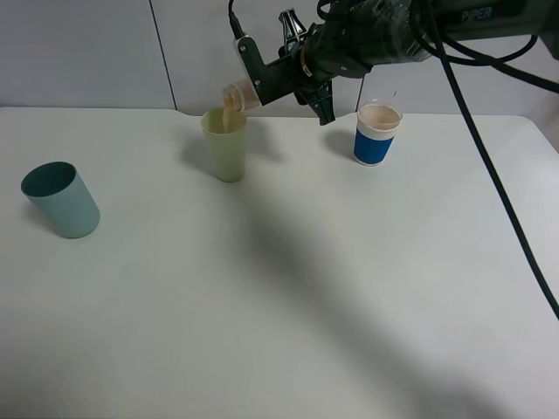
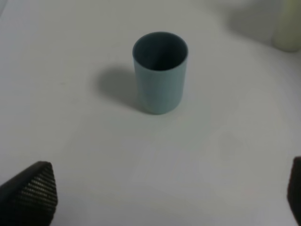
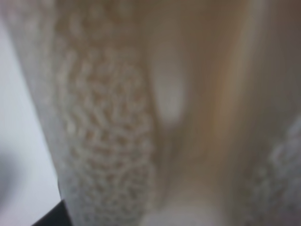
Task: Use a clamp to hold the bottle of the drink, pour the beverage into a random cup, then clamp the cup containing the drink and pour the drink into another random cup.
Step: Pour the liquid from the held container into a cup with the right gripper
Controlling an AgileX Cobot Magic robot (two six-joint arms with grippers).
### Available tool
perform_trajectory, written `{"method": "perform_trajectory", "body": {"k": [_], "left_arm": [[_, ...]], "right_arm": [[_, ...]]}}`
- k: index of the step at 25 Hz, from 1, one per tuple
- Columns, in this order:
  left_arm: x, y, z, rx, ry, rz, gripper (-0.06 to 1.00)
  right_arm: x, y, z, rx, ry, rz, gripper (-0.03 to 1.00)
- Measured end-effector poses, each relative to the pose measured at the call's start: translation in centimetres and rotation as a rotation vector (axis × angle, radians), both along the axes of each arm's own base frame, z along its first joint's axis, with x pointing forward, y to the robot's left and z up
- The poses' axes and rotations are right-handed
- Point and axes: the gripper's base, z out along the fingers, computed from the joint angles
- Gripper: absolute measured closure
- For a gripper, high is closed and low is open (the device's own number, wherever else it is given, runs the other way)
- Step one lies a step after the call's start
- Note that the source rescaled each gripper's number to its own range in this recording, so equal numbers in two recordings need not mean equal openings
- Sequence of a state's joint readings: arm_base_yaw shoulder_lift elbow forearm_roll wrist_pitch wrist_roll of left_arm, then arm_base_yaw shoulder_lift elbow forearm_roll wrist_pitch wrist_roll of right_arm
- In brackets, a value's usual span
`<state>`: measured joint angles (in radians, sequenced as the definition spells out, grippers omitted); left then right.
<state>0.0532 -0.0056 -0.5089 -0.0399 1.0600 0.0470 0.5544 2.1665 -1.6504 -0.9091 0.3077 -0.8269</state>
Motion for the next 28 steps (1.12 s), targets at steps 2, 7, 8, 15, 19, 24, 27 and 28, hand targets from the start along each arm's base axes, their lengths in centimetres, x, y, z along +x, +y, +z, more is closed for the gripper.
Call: {"method": "perform_trajectory", "body": {"k": [2, 7, 8, 15, 19, 24, 27, 28], "left_arm": [[0.00, 0.00, 0.00, 0.000, 0.000, 0.000, -0.06], [0.00, 0.00, 0.00, 0.000, 0.000, 0.000, -0.06], [0.00, 0.00, 0.00, 0.000, 0.000, 0.000, -0.06], [0.00, 0.00, 0.00, 0.000, 0.000, 0.000, -0.06], [0.00, 0.00, 0.00, 0.000, 0.000, 0.000, -0.06], [0.00, 0.00, 0.00, 0.000, 0.000, 0.000, -0.06], [0.00, 0.00, 0.00, 0.000, 0.000, 0.000, -0.06], [0.00, 0.00, 0.00, 0.000, 0.000, 0.000, -0.06]], "right_arm": [[0.01, 0.00, 0.01, -0.003, -0.002, 0.002, 0.93], [0.06, -0.03, 0.08, -0.008, -0.013, 0.001, 0.93], [0.07, -0.04, 0.09, -0.003, -0.012, -0.003, 0.93], [0.13, -0.06, 0.16, -0.001, -0.023, -0.008, 0.93], [0.35, -0.43, 0.18, 0.015, -0.021, -0.027, 0.93], [0.54, -0.75, 0.22, 0.005, -0.029, -0.029, 0.93], [0.56, -0.75, 0.25, -0.004, -0.035, -0.023, 0.93], [0.57, -0.76, 0.26, -0.006, -0.037, -0.022, 0.93]]}}
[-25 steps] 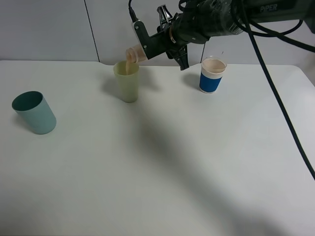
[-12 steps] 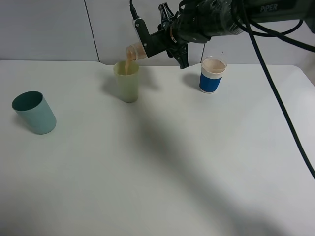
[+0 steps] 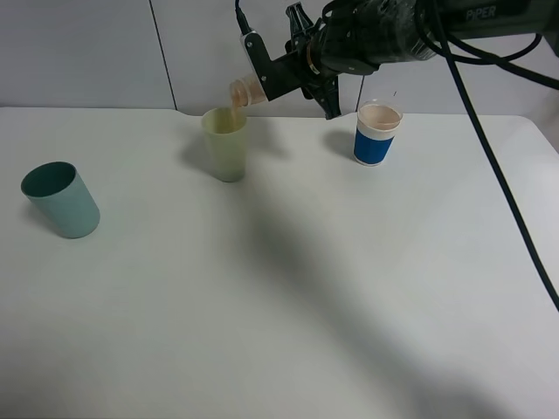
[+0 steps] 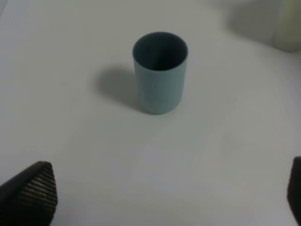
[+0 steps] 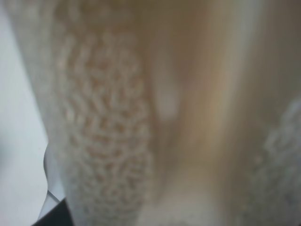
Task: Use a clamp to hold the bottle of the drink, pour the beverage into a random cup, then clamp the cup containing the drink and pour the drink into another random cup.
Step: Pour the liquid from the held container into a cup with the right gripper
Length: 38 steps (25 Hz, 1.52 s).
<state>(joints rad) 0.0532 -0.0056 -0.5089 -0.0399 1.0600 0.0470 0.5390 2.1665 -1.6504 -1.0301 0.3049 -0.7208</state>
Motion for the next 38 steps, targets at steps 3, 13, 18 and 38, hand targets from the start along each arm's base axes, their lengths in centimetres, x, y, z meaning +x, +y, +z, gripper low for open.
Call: {"method": "perform_trajectory", "body": {"k": [3, 13, 18, 38], "left_arm": [[0.00, 0.00, 0.00, 0.000, 0.000, 0.000, -0.06], [0.00, 0.00, 0.00, 0.000, 0.000, 0.000, -0.06], [0.00, 0.00, 0.00, 0.000, 0.000, 0.000, -0.06], [0.00, 0.00, 0.00, 0.000, 0.000, 0.000, -0.06]], "right_arm": [[0.01, 0.00, 0.02, -0.006, -0.004, 0.004, 0.93], [0.05, 0.07, 0.09, -0.014, -0.016, 0.020, 0.93], [0.05, 0.22, 0.15, 0.006, -0.019, 0.026, 0.93], [0.10, 0.36, 0.30, -0.009, -0.043, 0.055, 0.93]]}}
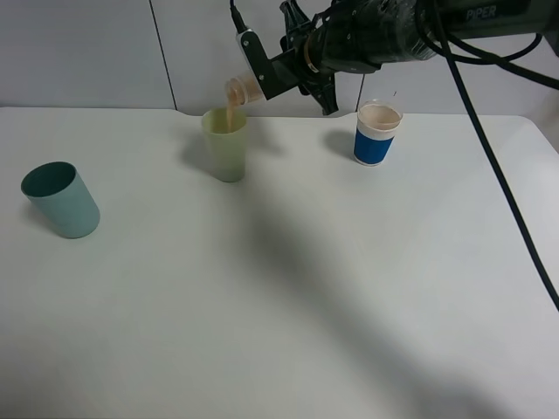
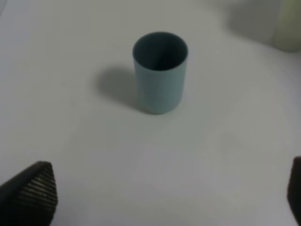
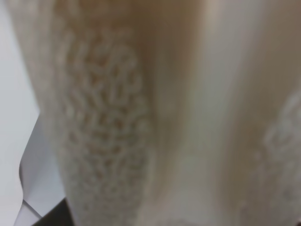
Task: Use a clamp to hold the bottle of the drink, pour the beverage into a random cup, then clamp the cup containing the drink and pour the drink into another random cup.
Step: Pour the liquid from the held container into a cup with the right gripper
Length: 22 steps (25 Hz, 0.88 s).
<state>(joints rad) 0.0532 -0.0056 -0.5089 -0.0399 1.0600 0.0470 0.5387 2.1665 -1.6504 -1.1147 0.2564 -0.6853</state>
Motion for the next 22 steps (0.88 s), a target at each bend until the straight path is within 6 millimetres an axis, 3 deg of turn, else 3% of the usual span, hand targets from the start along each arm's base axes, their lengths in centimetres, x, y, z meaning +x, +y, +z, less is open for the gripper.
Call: {"method": "perform_trajectory", "body": {"k": [22], "left_arm": [[0.00, 0.00, 0.00, 0.000, 0.000, 0.000, -0.06]], "right_arm": [[0.00, 0.28, 0.14, -0.007, -0.021, 0.041, 0.93]]}}
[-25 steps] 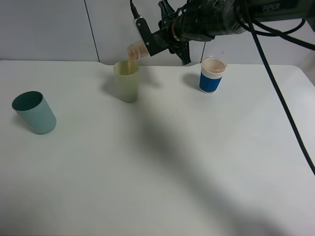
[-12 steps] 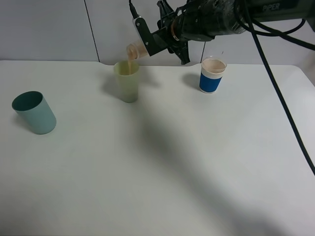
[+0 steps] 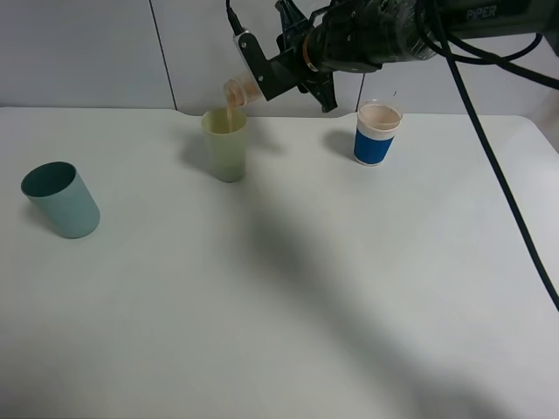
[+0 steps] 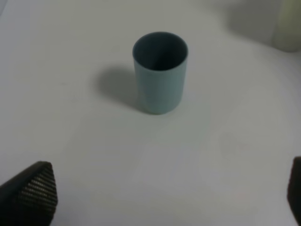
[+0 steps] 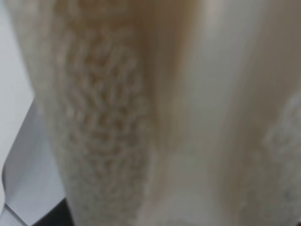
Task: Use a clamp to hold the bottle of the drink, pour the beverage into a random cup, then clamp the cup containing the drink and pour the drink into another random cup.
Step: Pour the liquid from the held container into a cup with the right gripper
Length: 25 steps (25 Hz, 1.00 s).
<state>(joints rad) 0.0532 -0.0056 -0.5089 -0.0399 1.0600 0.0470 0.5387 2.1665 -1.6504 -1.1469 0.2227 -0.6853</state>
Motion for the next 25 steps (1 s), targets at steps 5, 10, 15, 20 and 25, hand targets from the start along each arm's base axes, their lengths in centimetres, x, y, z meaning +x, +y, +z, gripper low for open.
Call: {"method": "perform_trajectory", "body": {"k": [5, 10, 15, 20, 25], "left_arm": [[0.00, 0.00, 0.00, 0.000, 0.000, 0.000, -0.06], [0.00, 0.00, 0.00, 0.000, 0.000, 0.000, -0.06], [0.00, 0.00, 0.00, 0.000, 0.000, 0.000, -0.06], [0.00, 0.00, 0.00, 0.000, 0.000, 0.000, -0.06], [0.00, 0.00, 0.00, 0.000, 0.000, 0.000, -0.06]], "right_arm": [[0.04, 0.00, 0.07, -0.028, -0.018, 0.017, 0.93], [0.05, 0.00, 0.08, -0.037, -0.023, 0.021, 0.93], [0.05, 0.00, 0.09, -0.038, -0.023, 0.022, 0.93], [0.06, -0.01, 0.16, -0.052, -0.033, 0.029, 0.93], [0.23, 0.08, 0.64, -0.048, -0.048, 0.031, 0.93]]}}
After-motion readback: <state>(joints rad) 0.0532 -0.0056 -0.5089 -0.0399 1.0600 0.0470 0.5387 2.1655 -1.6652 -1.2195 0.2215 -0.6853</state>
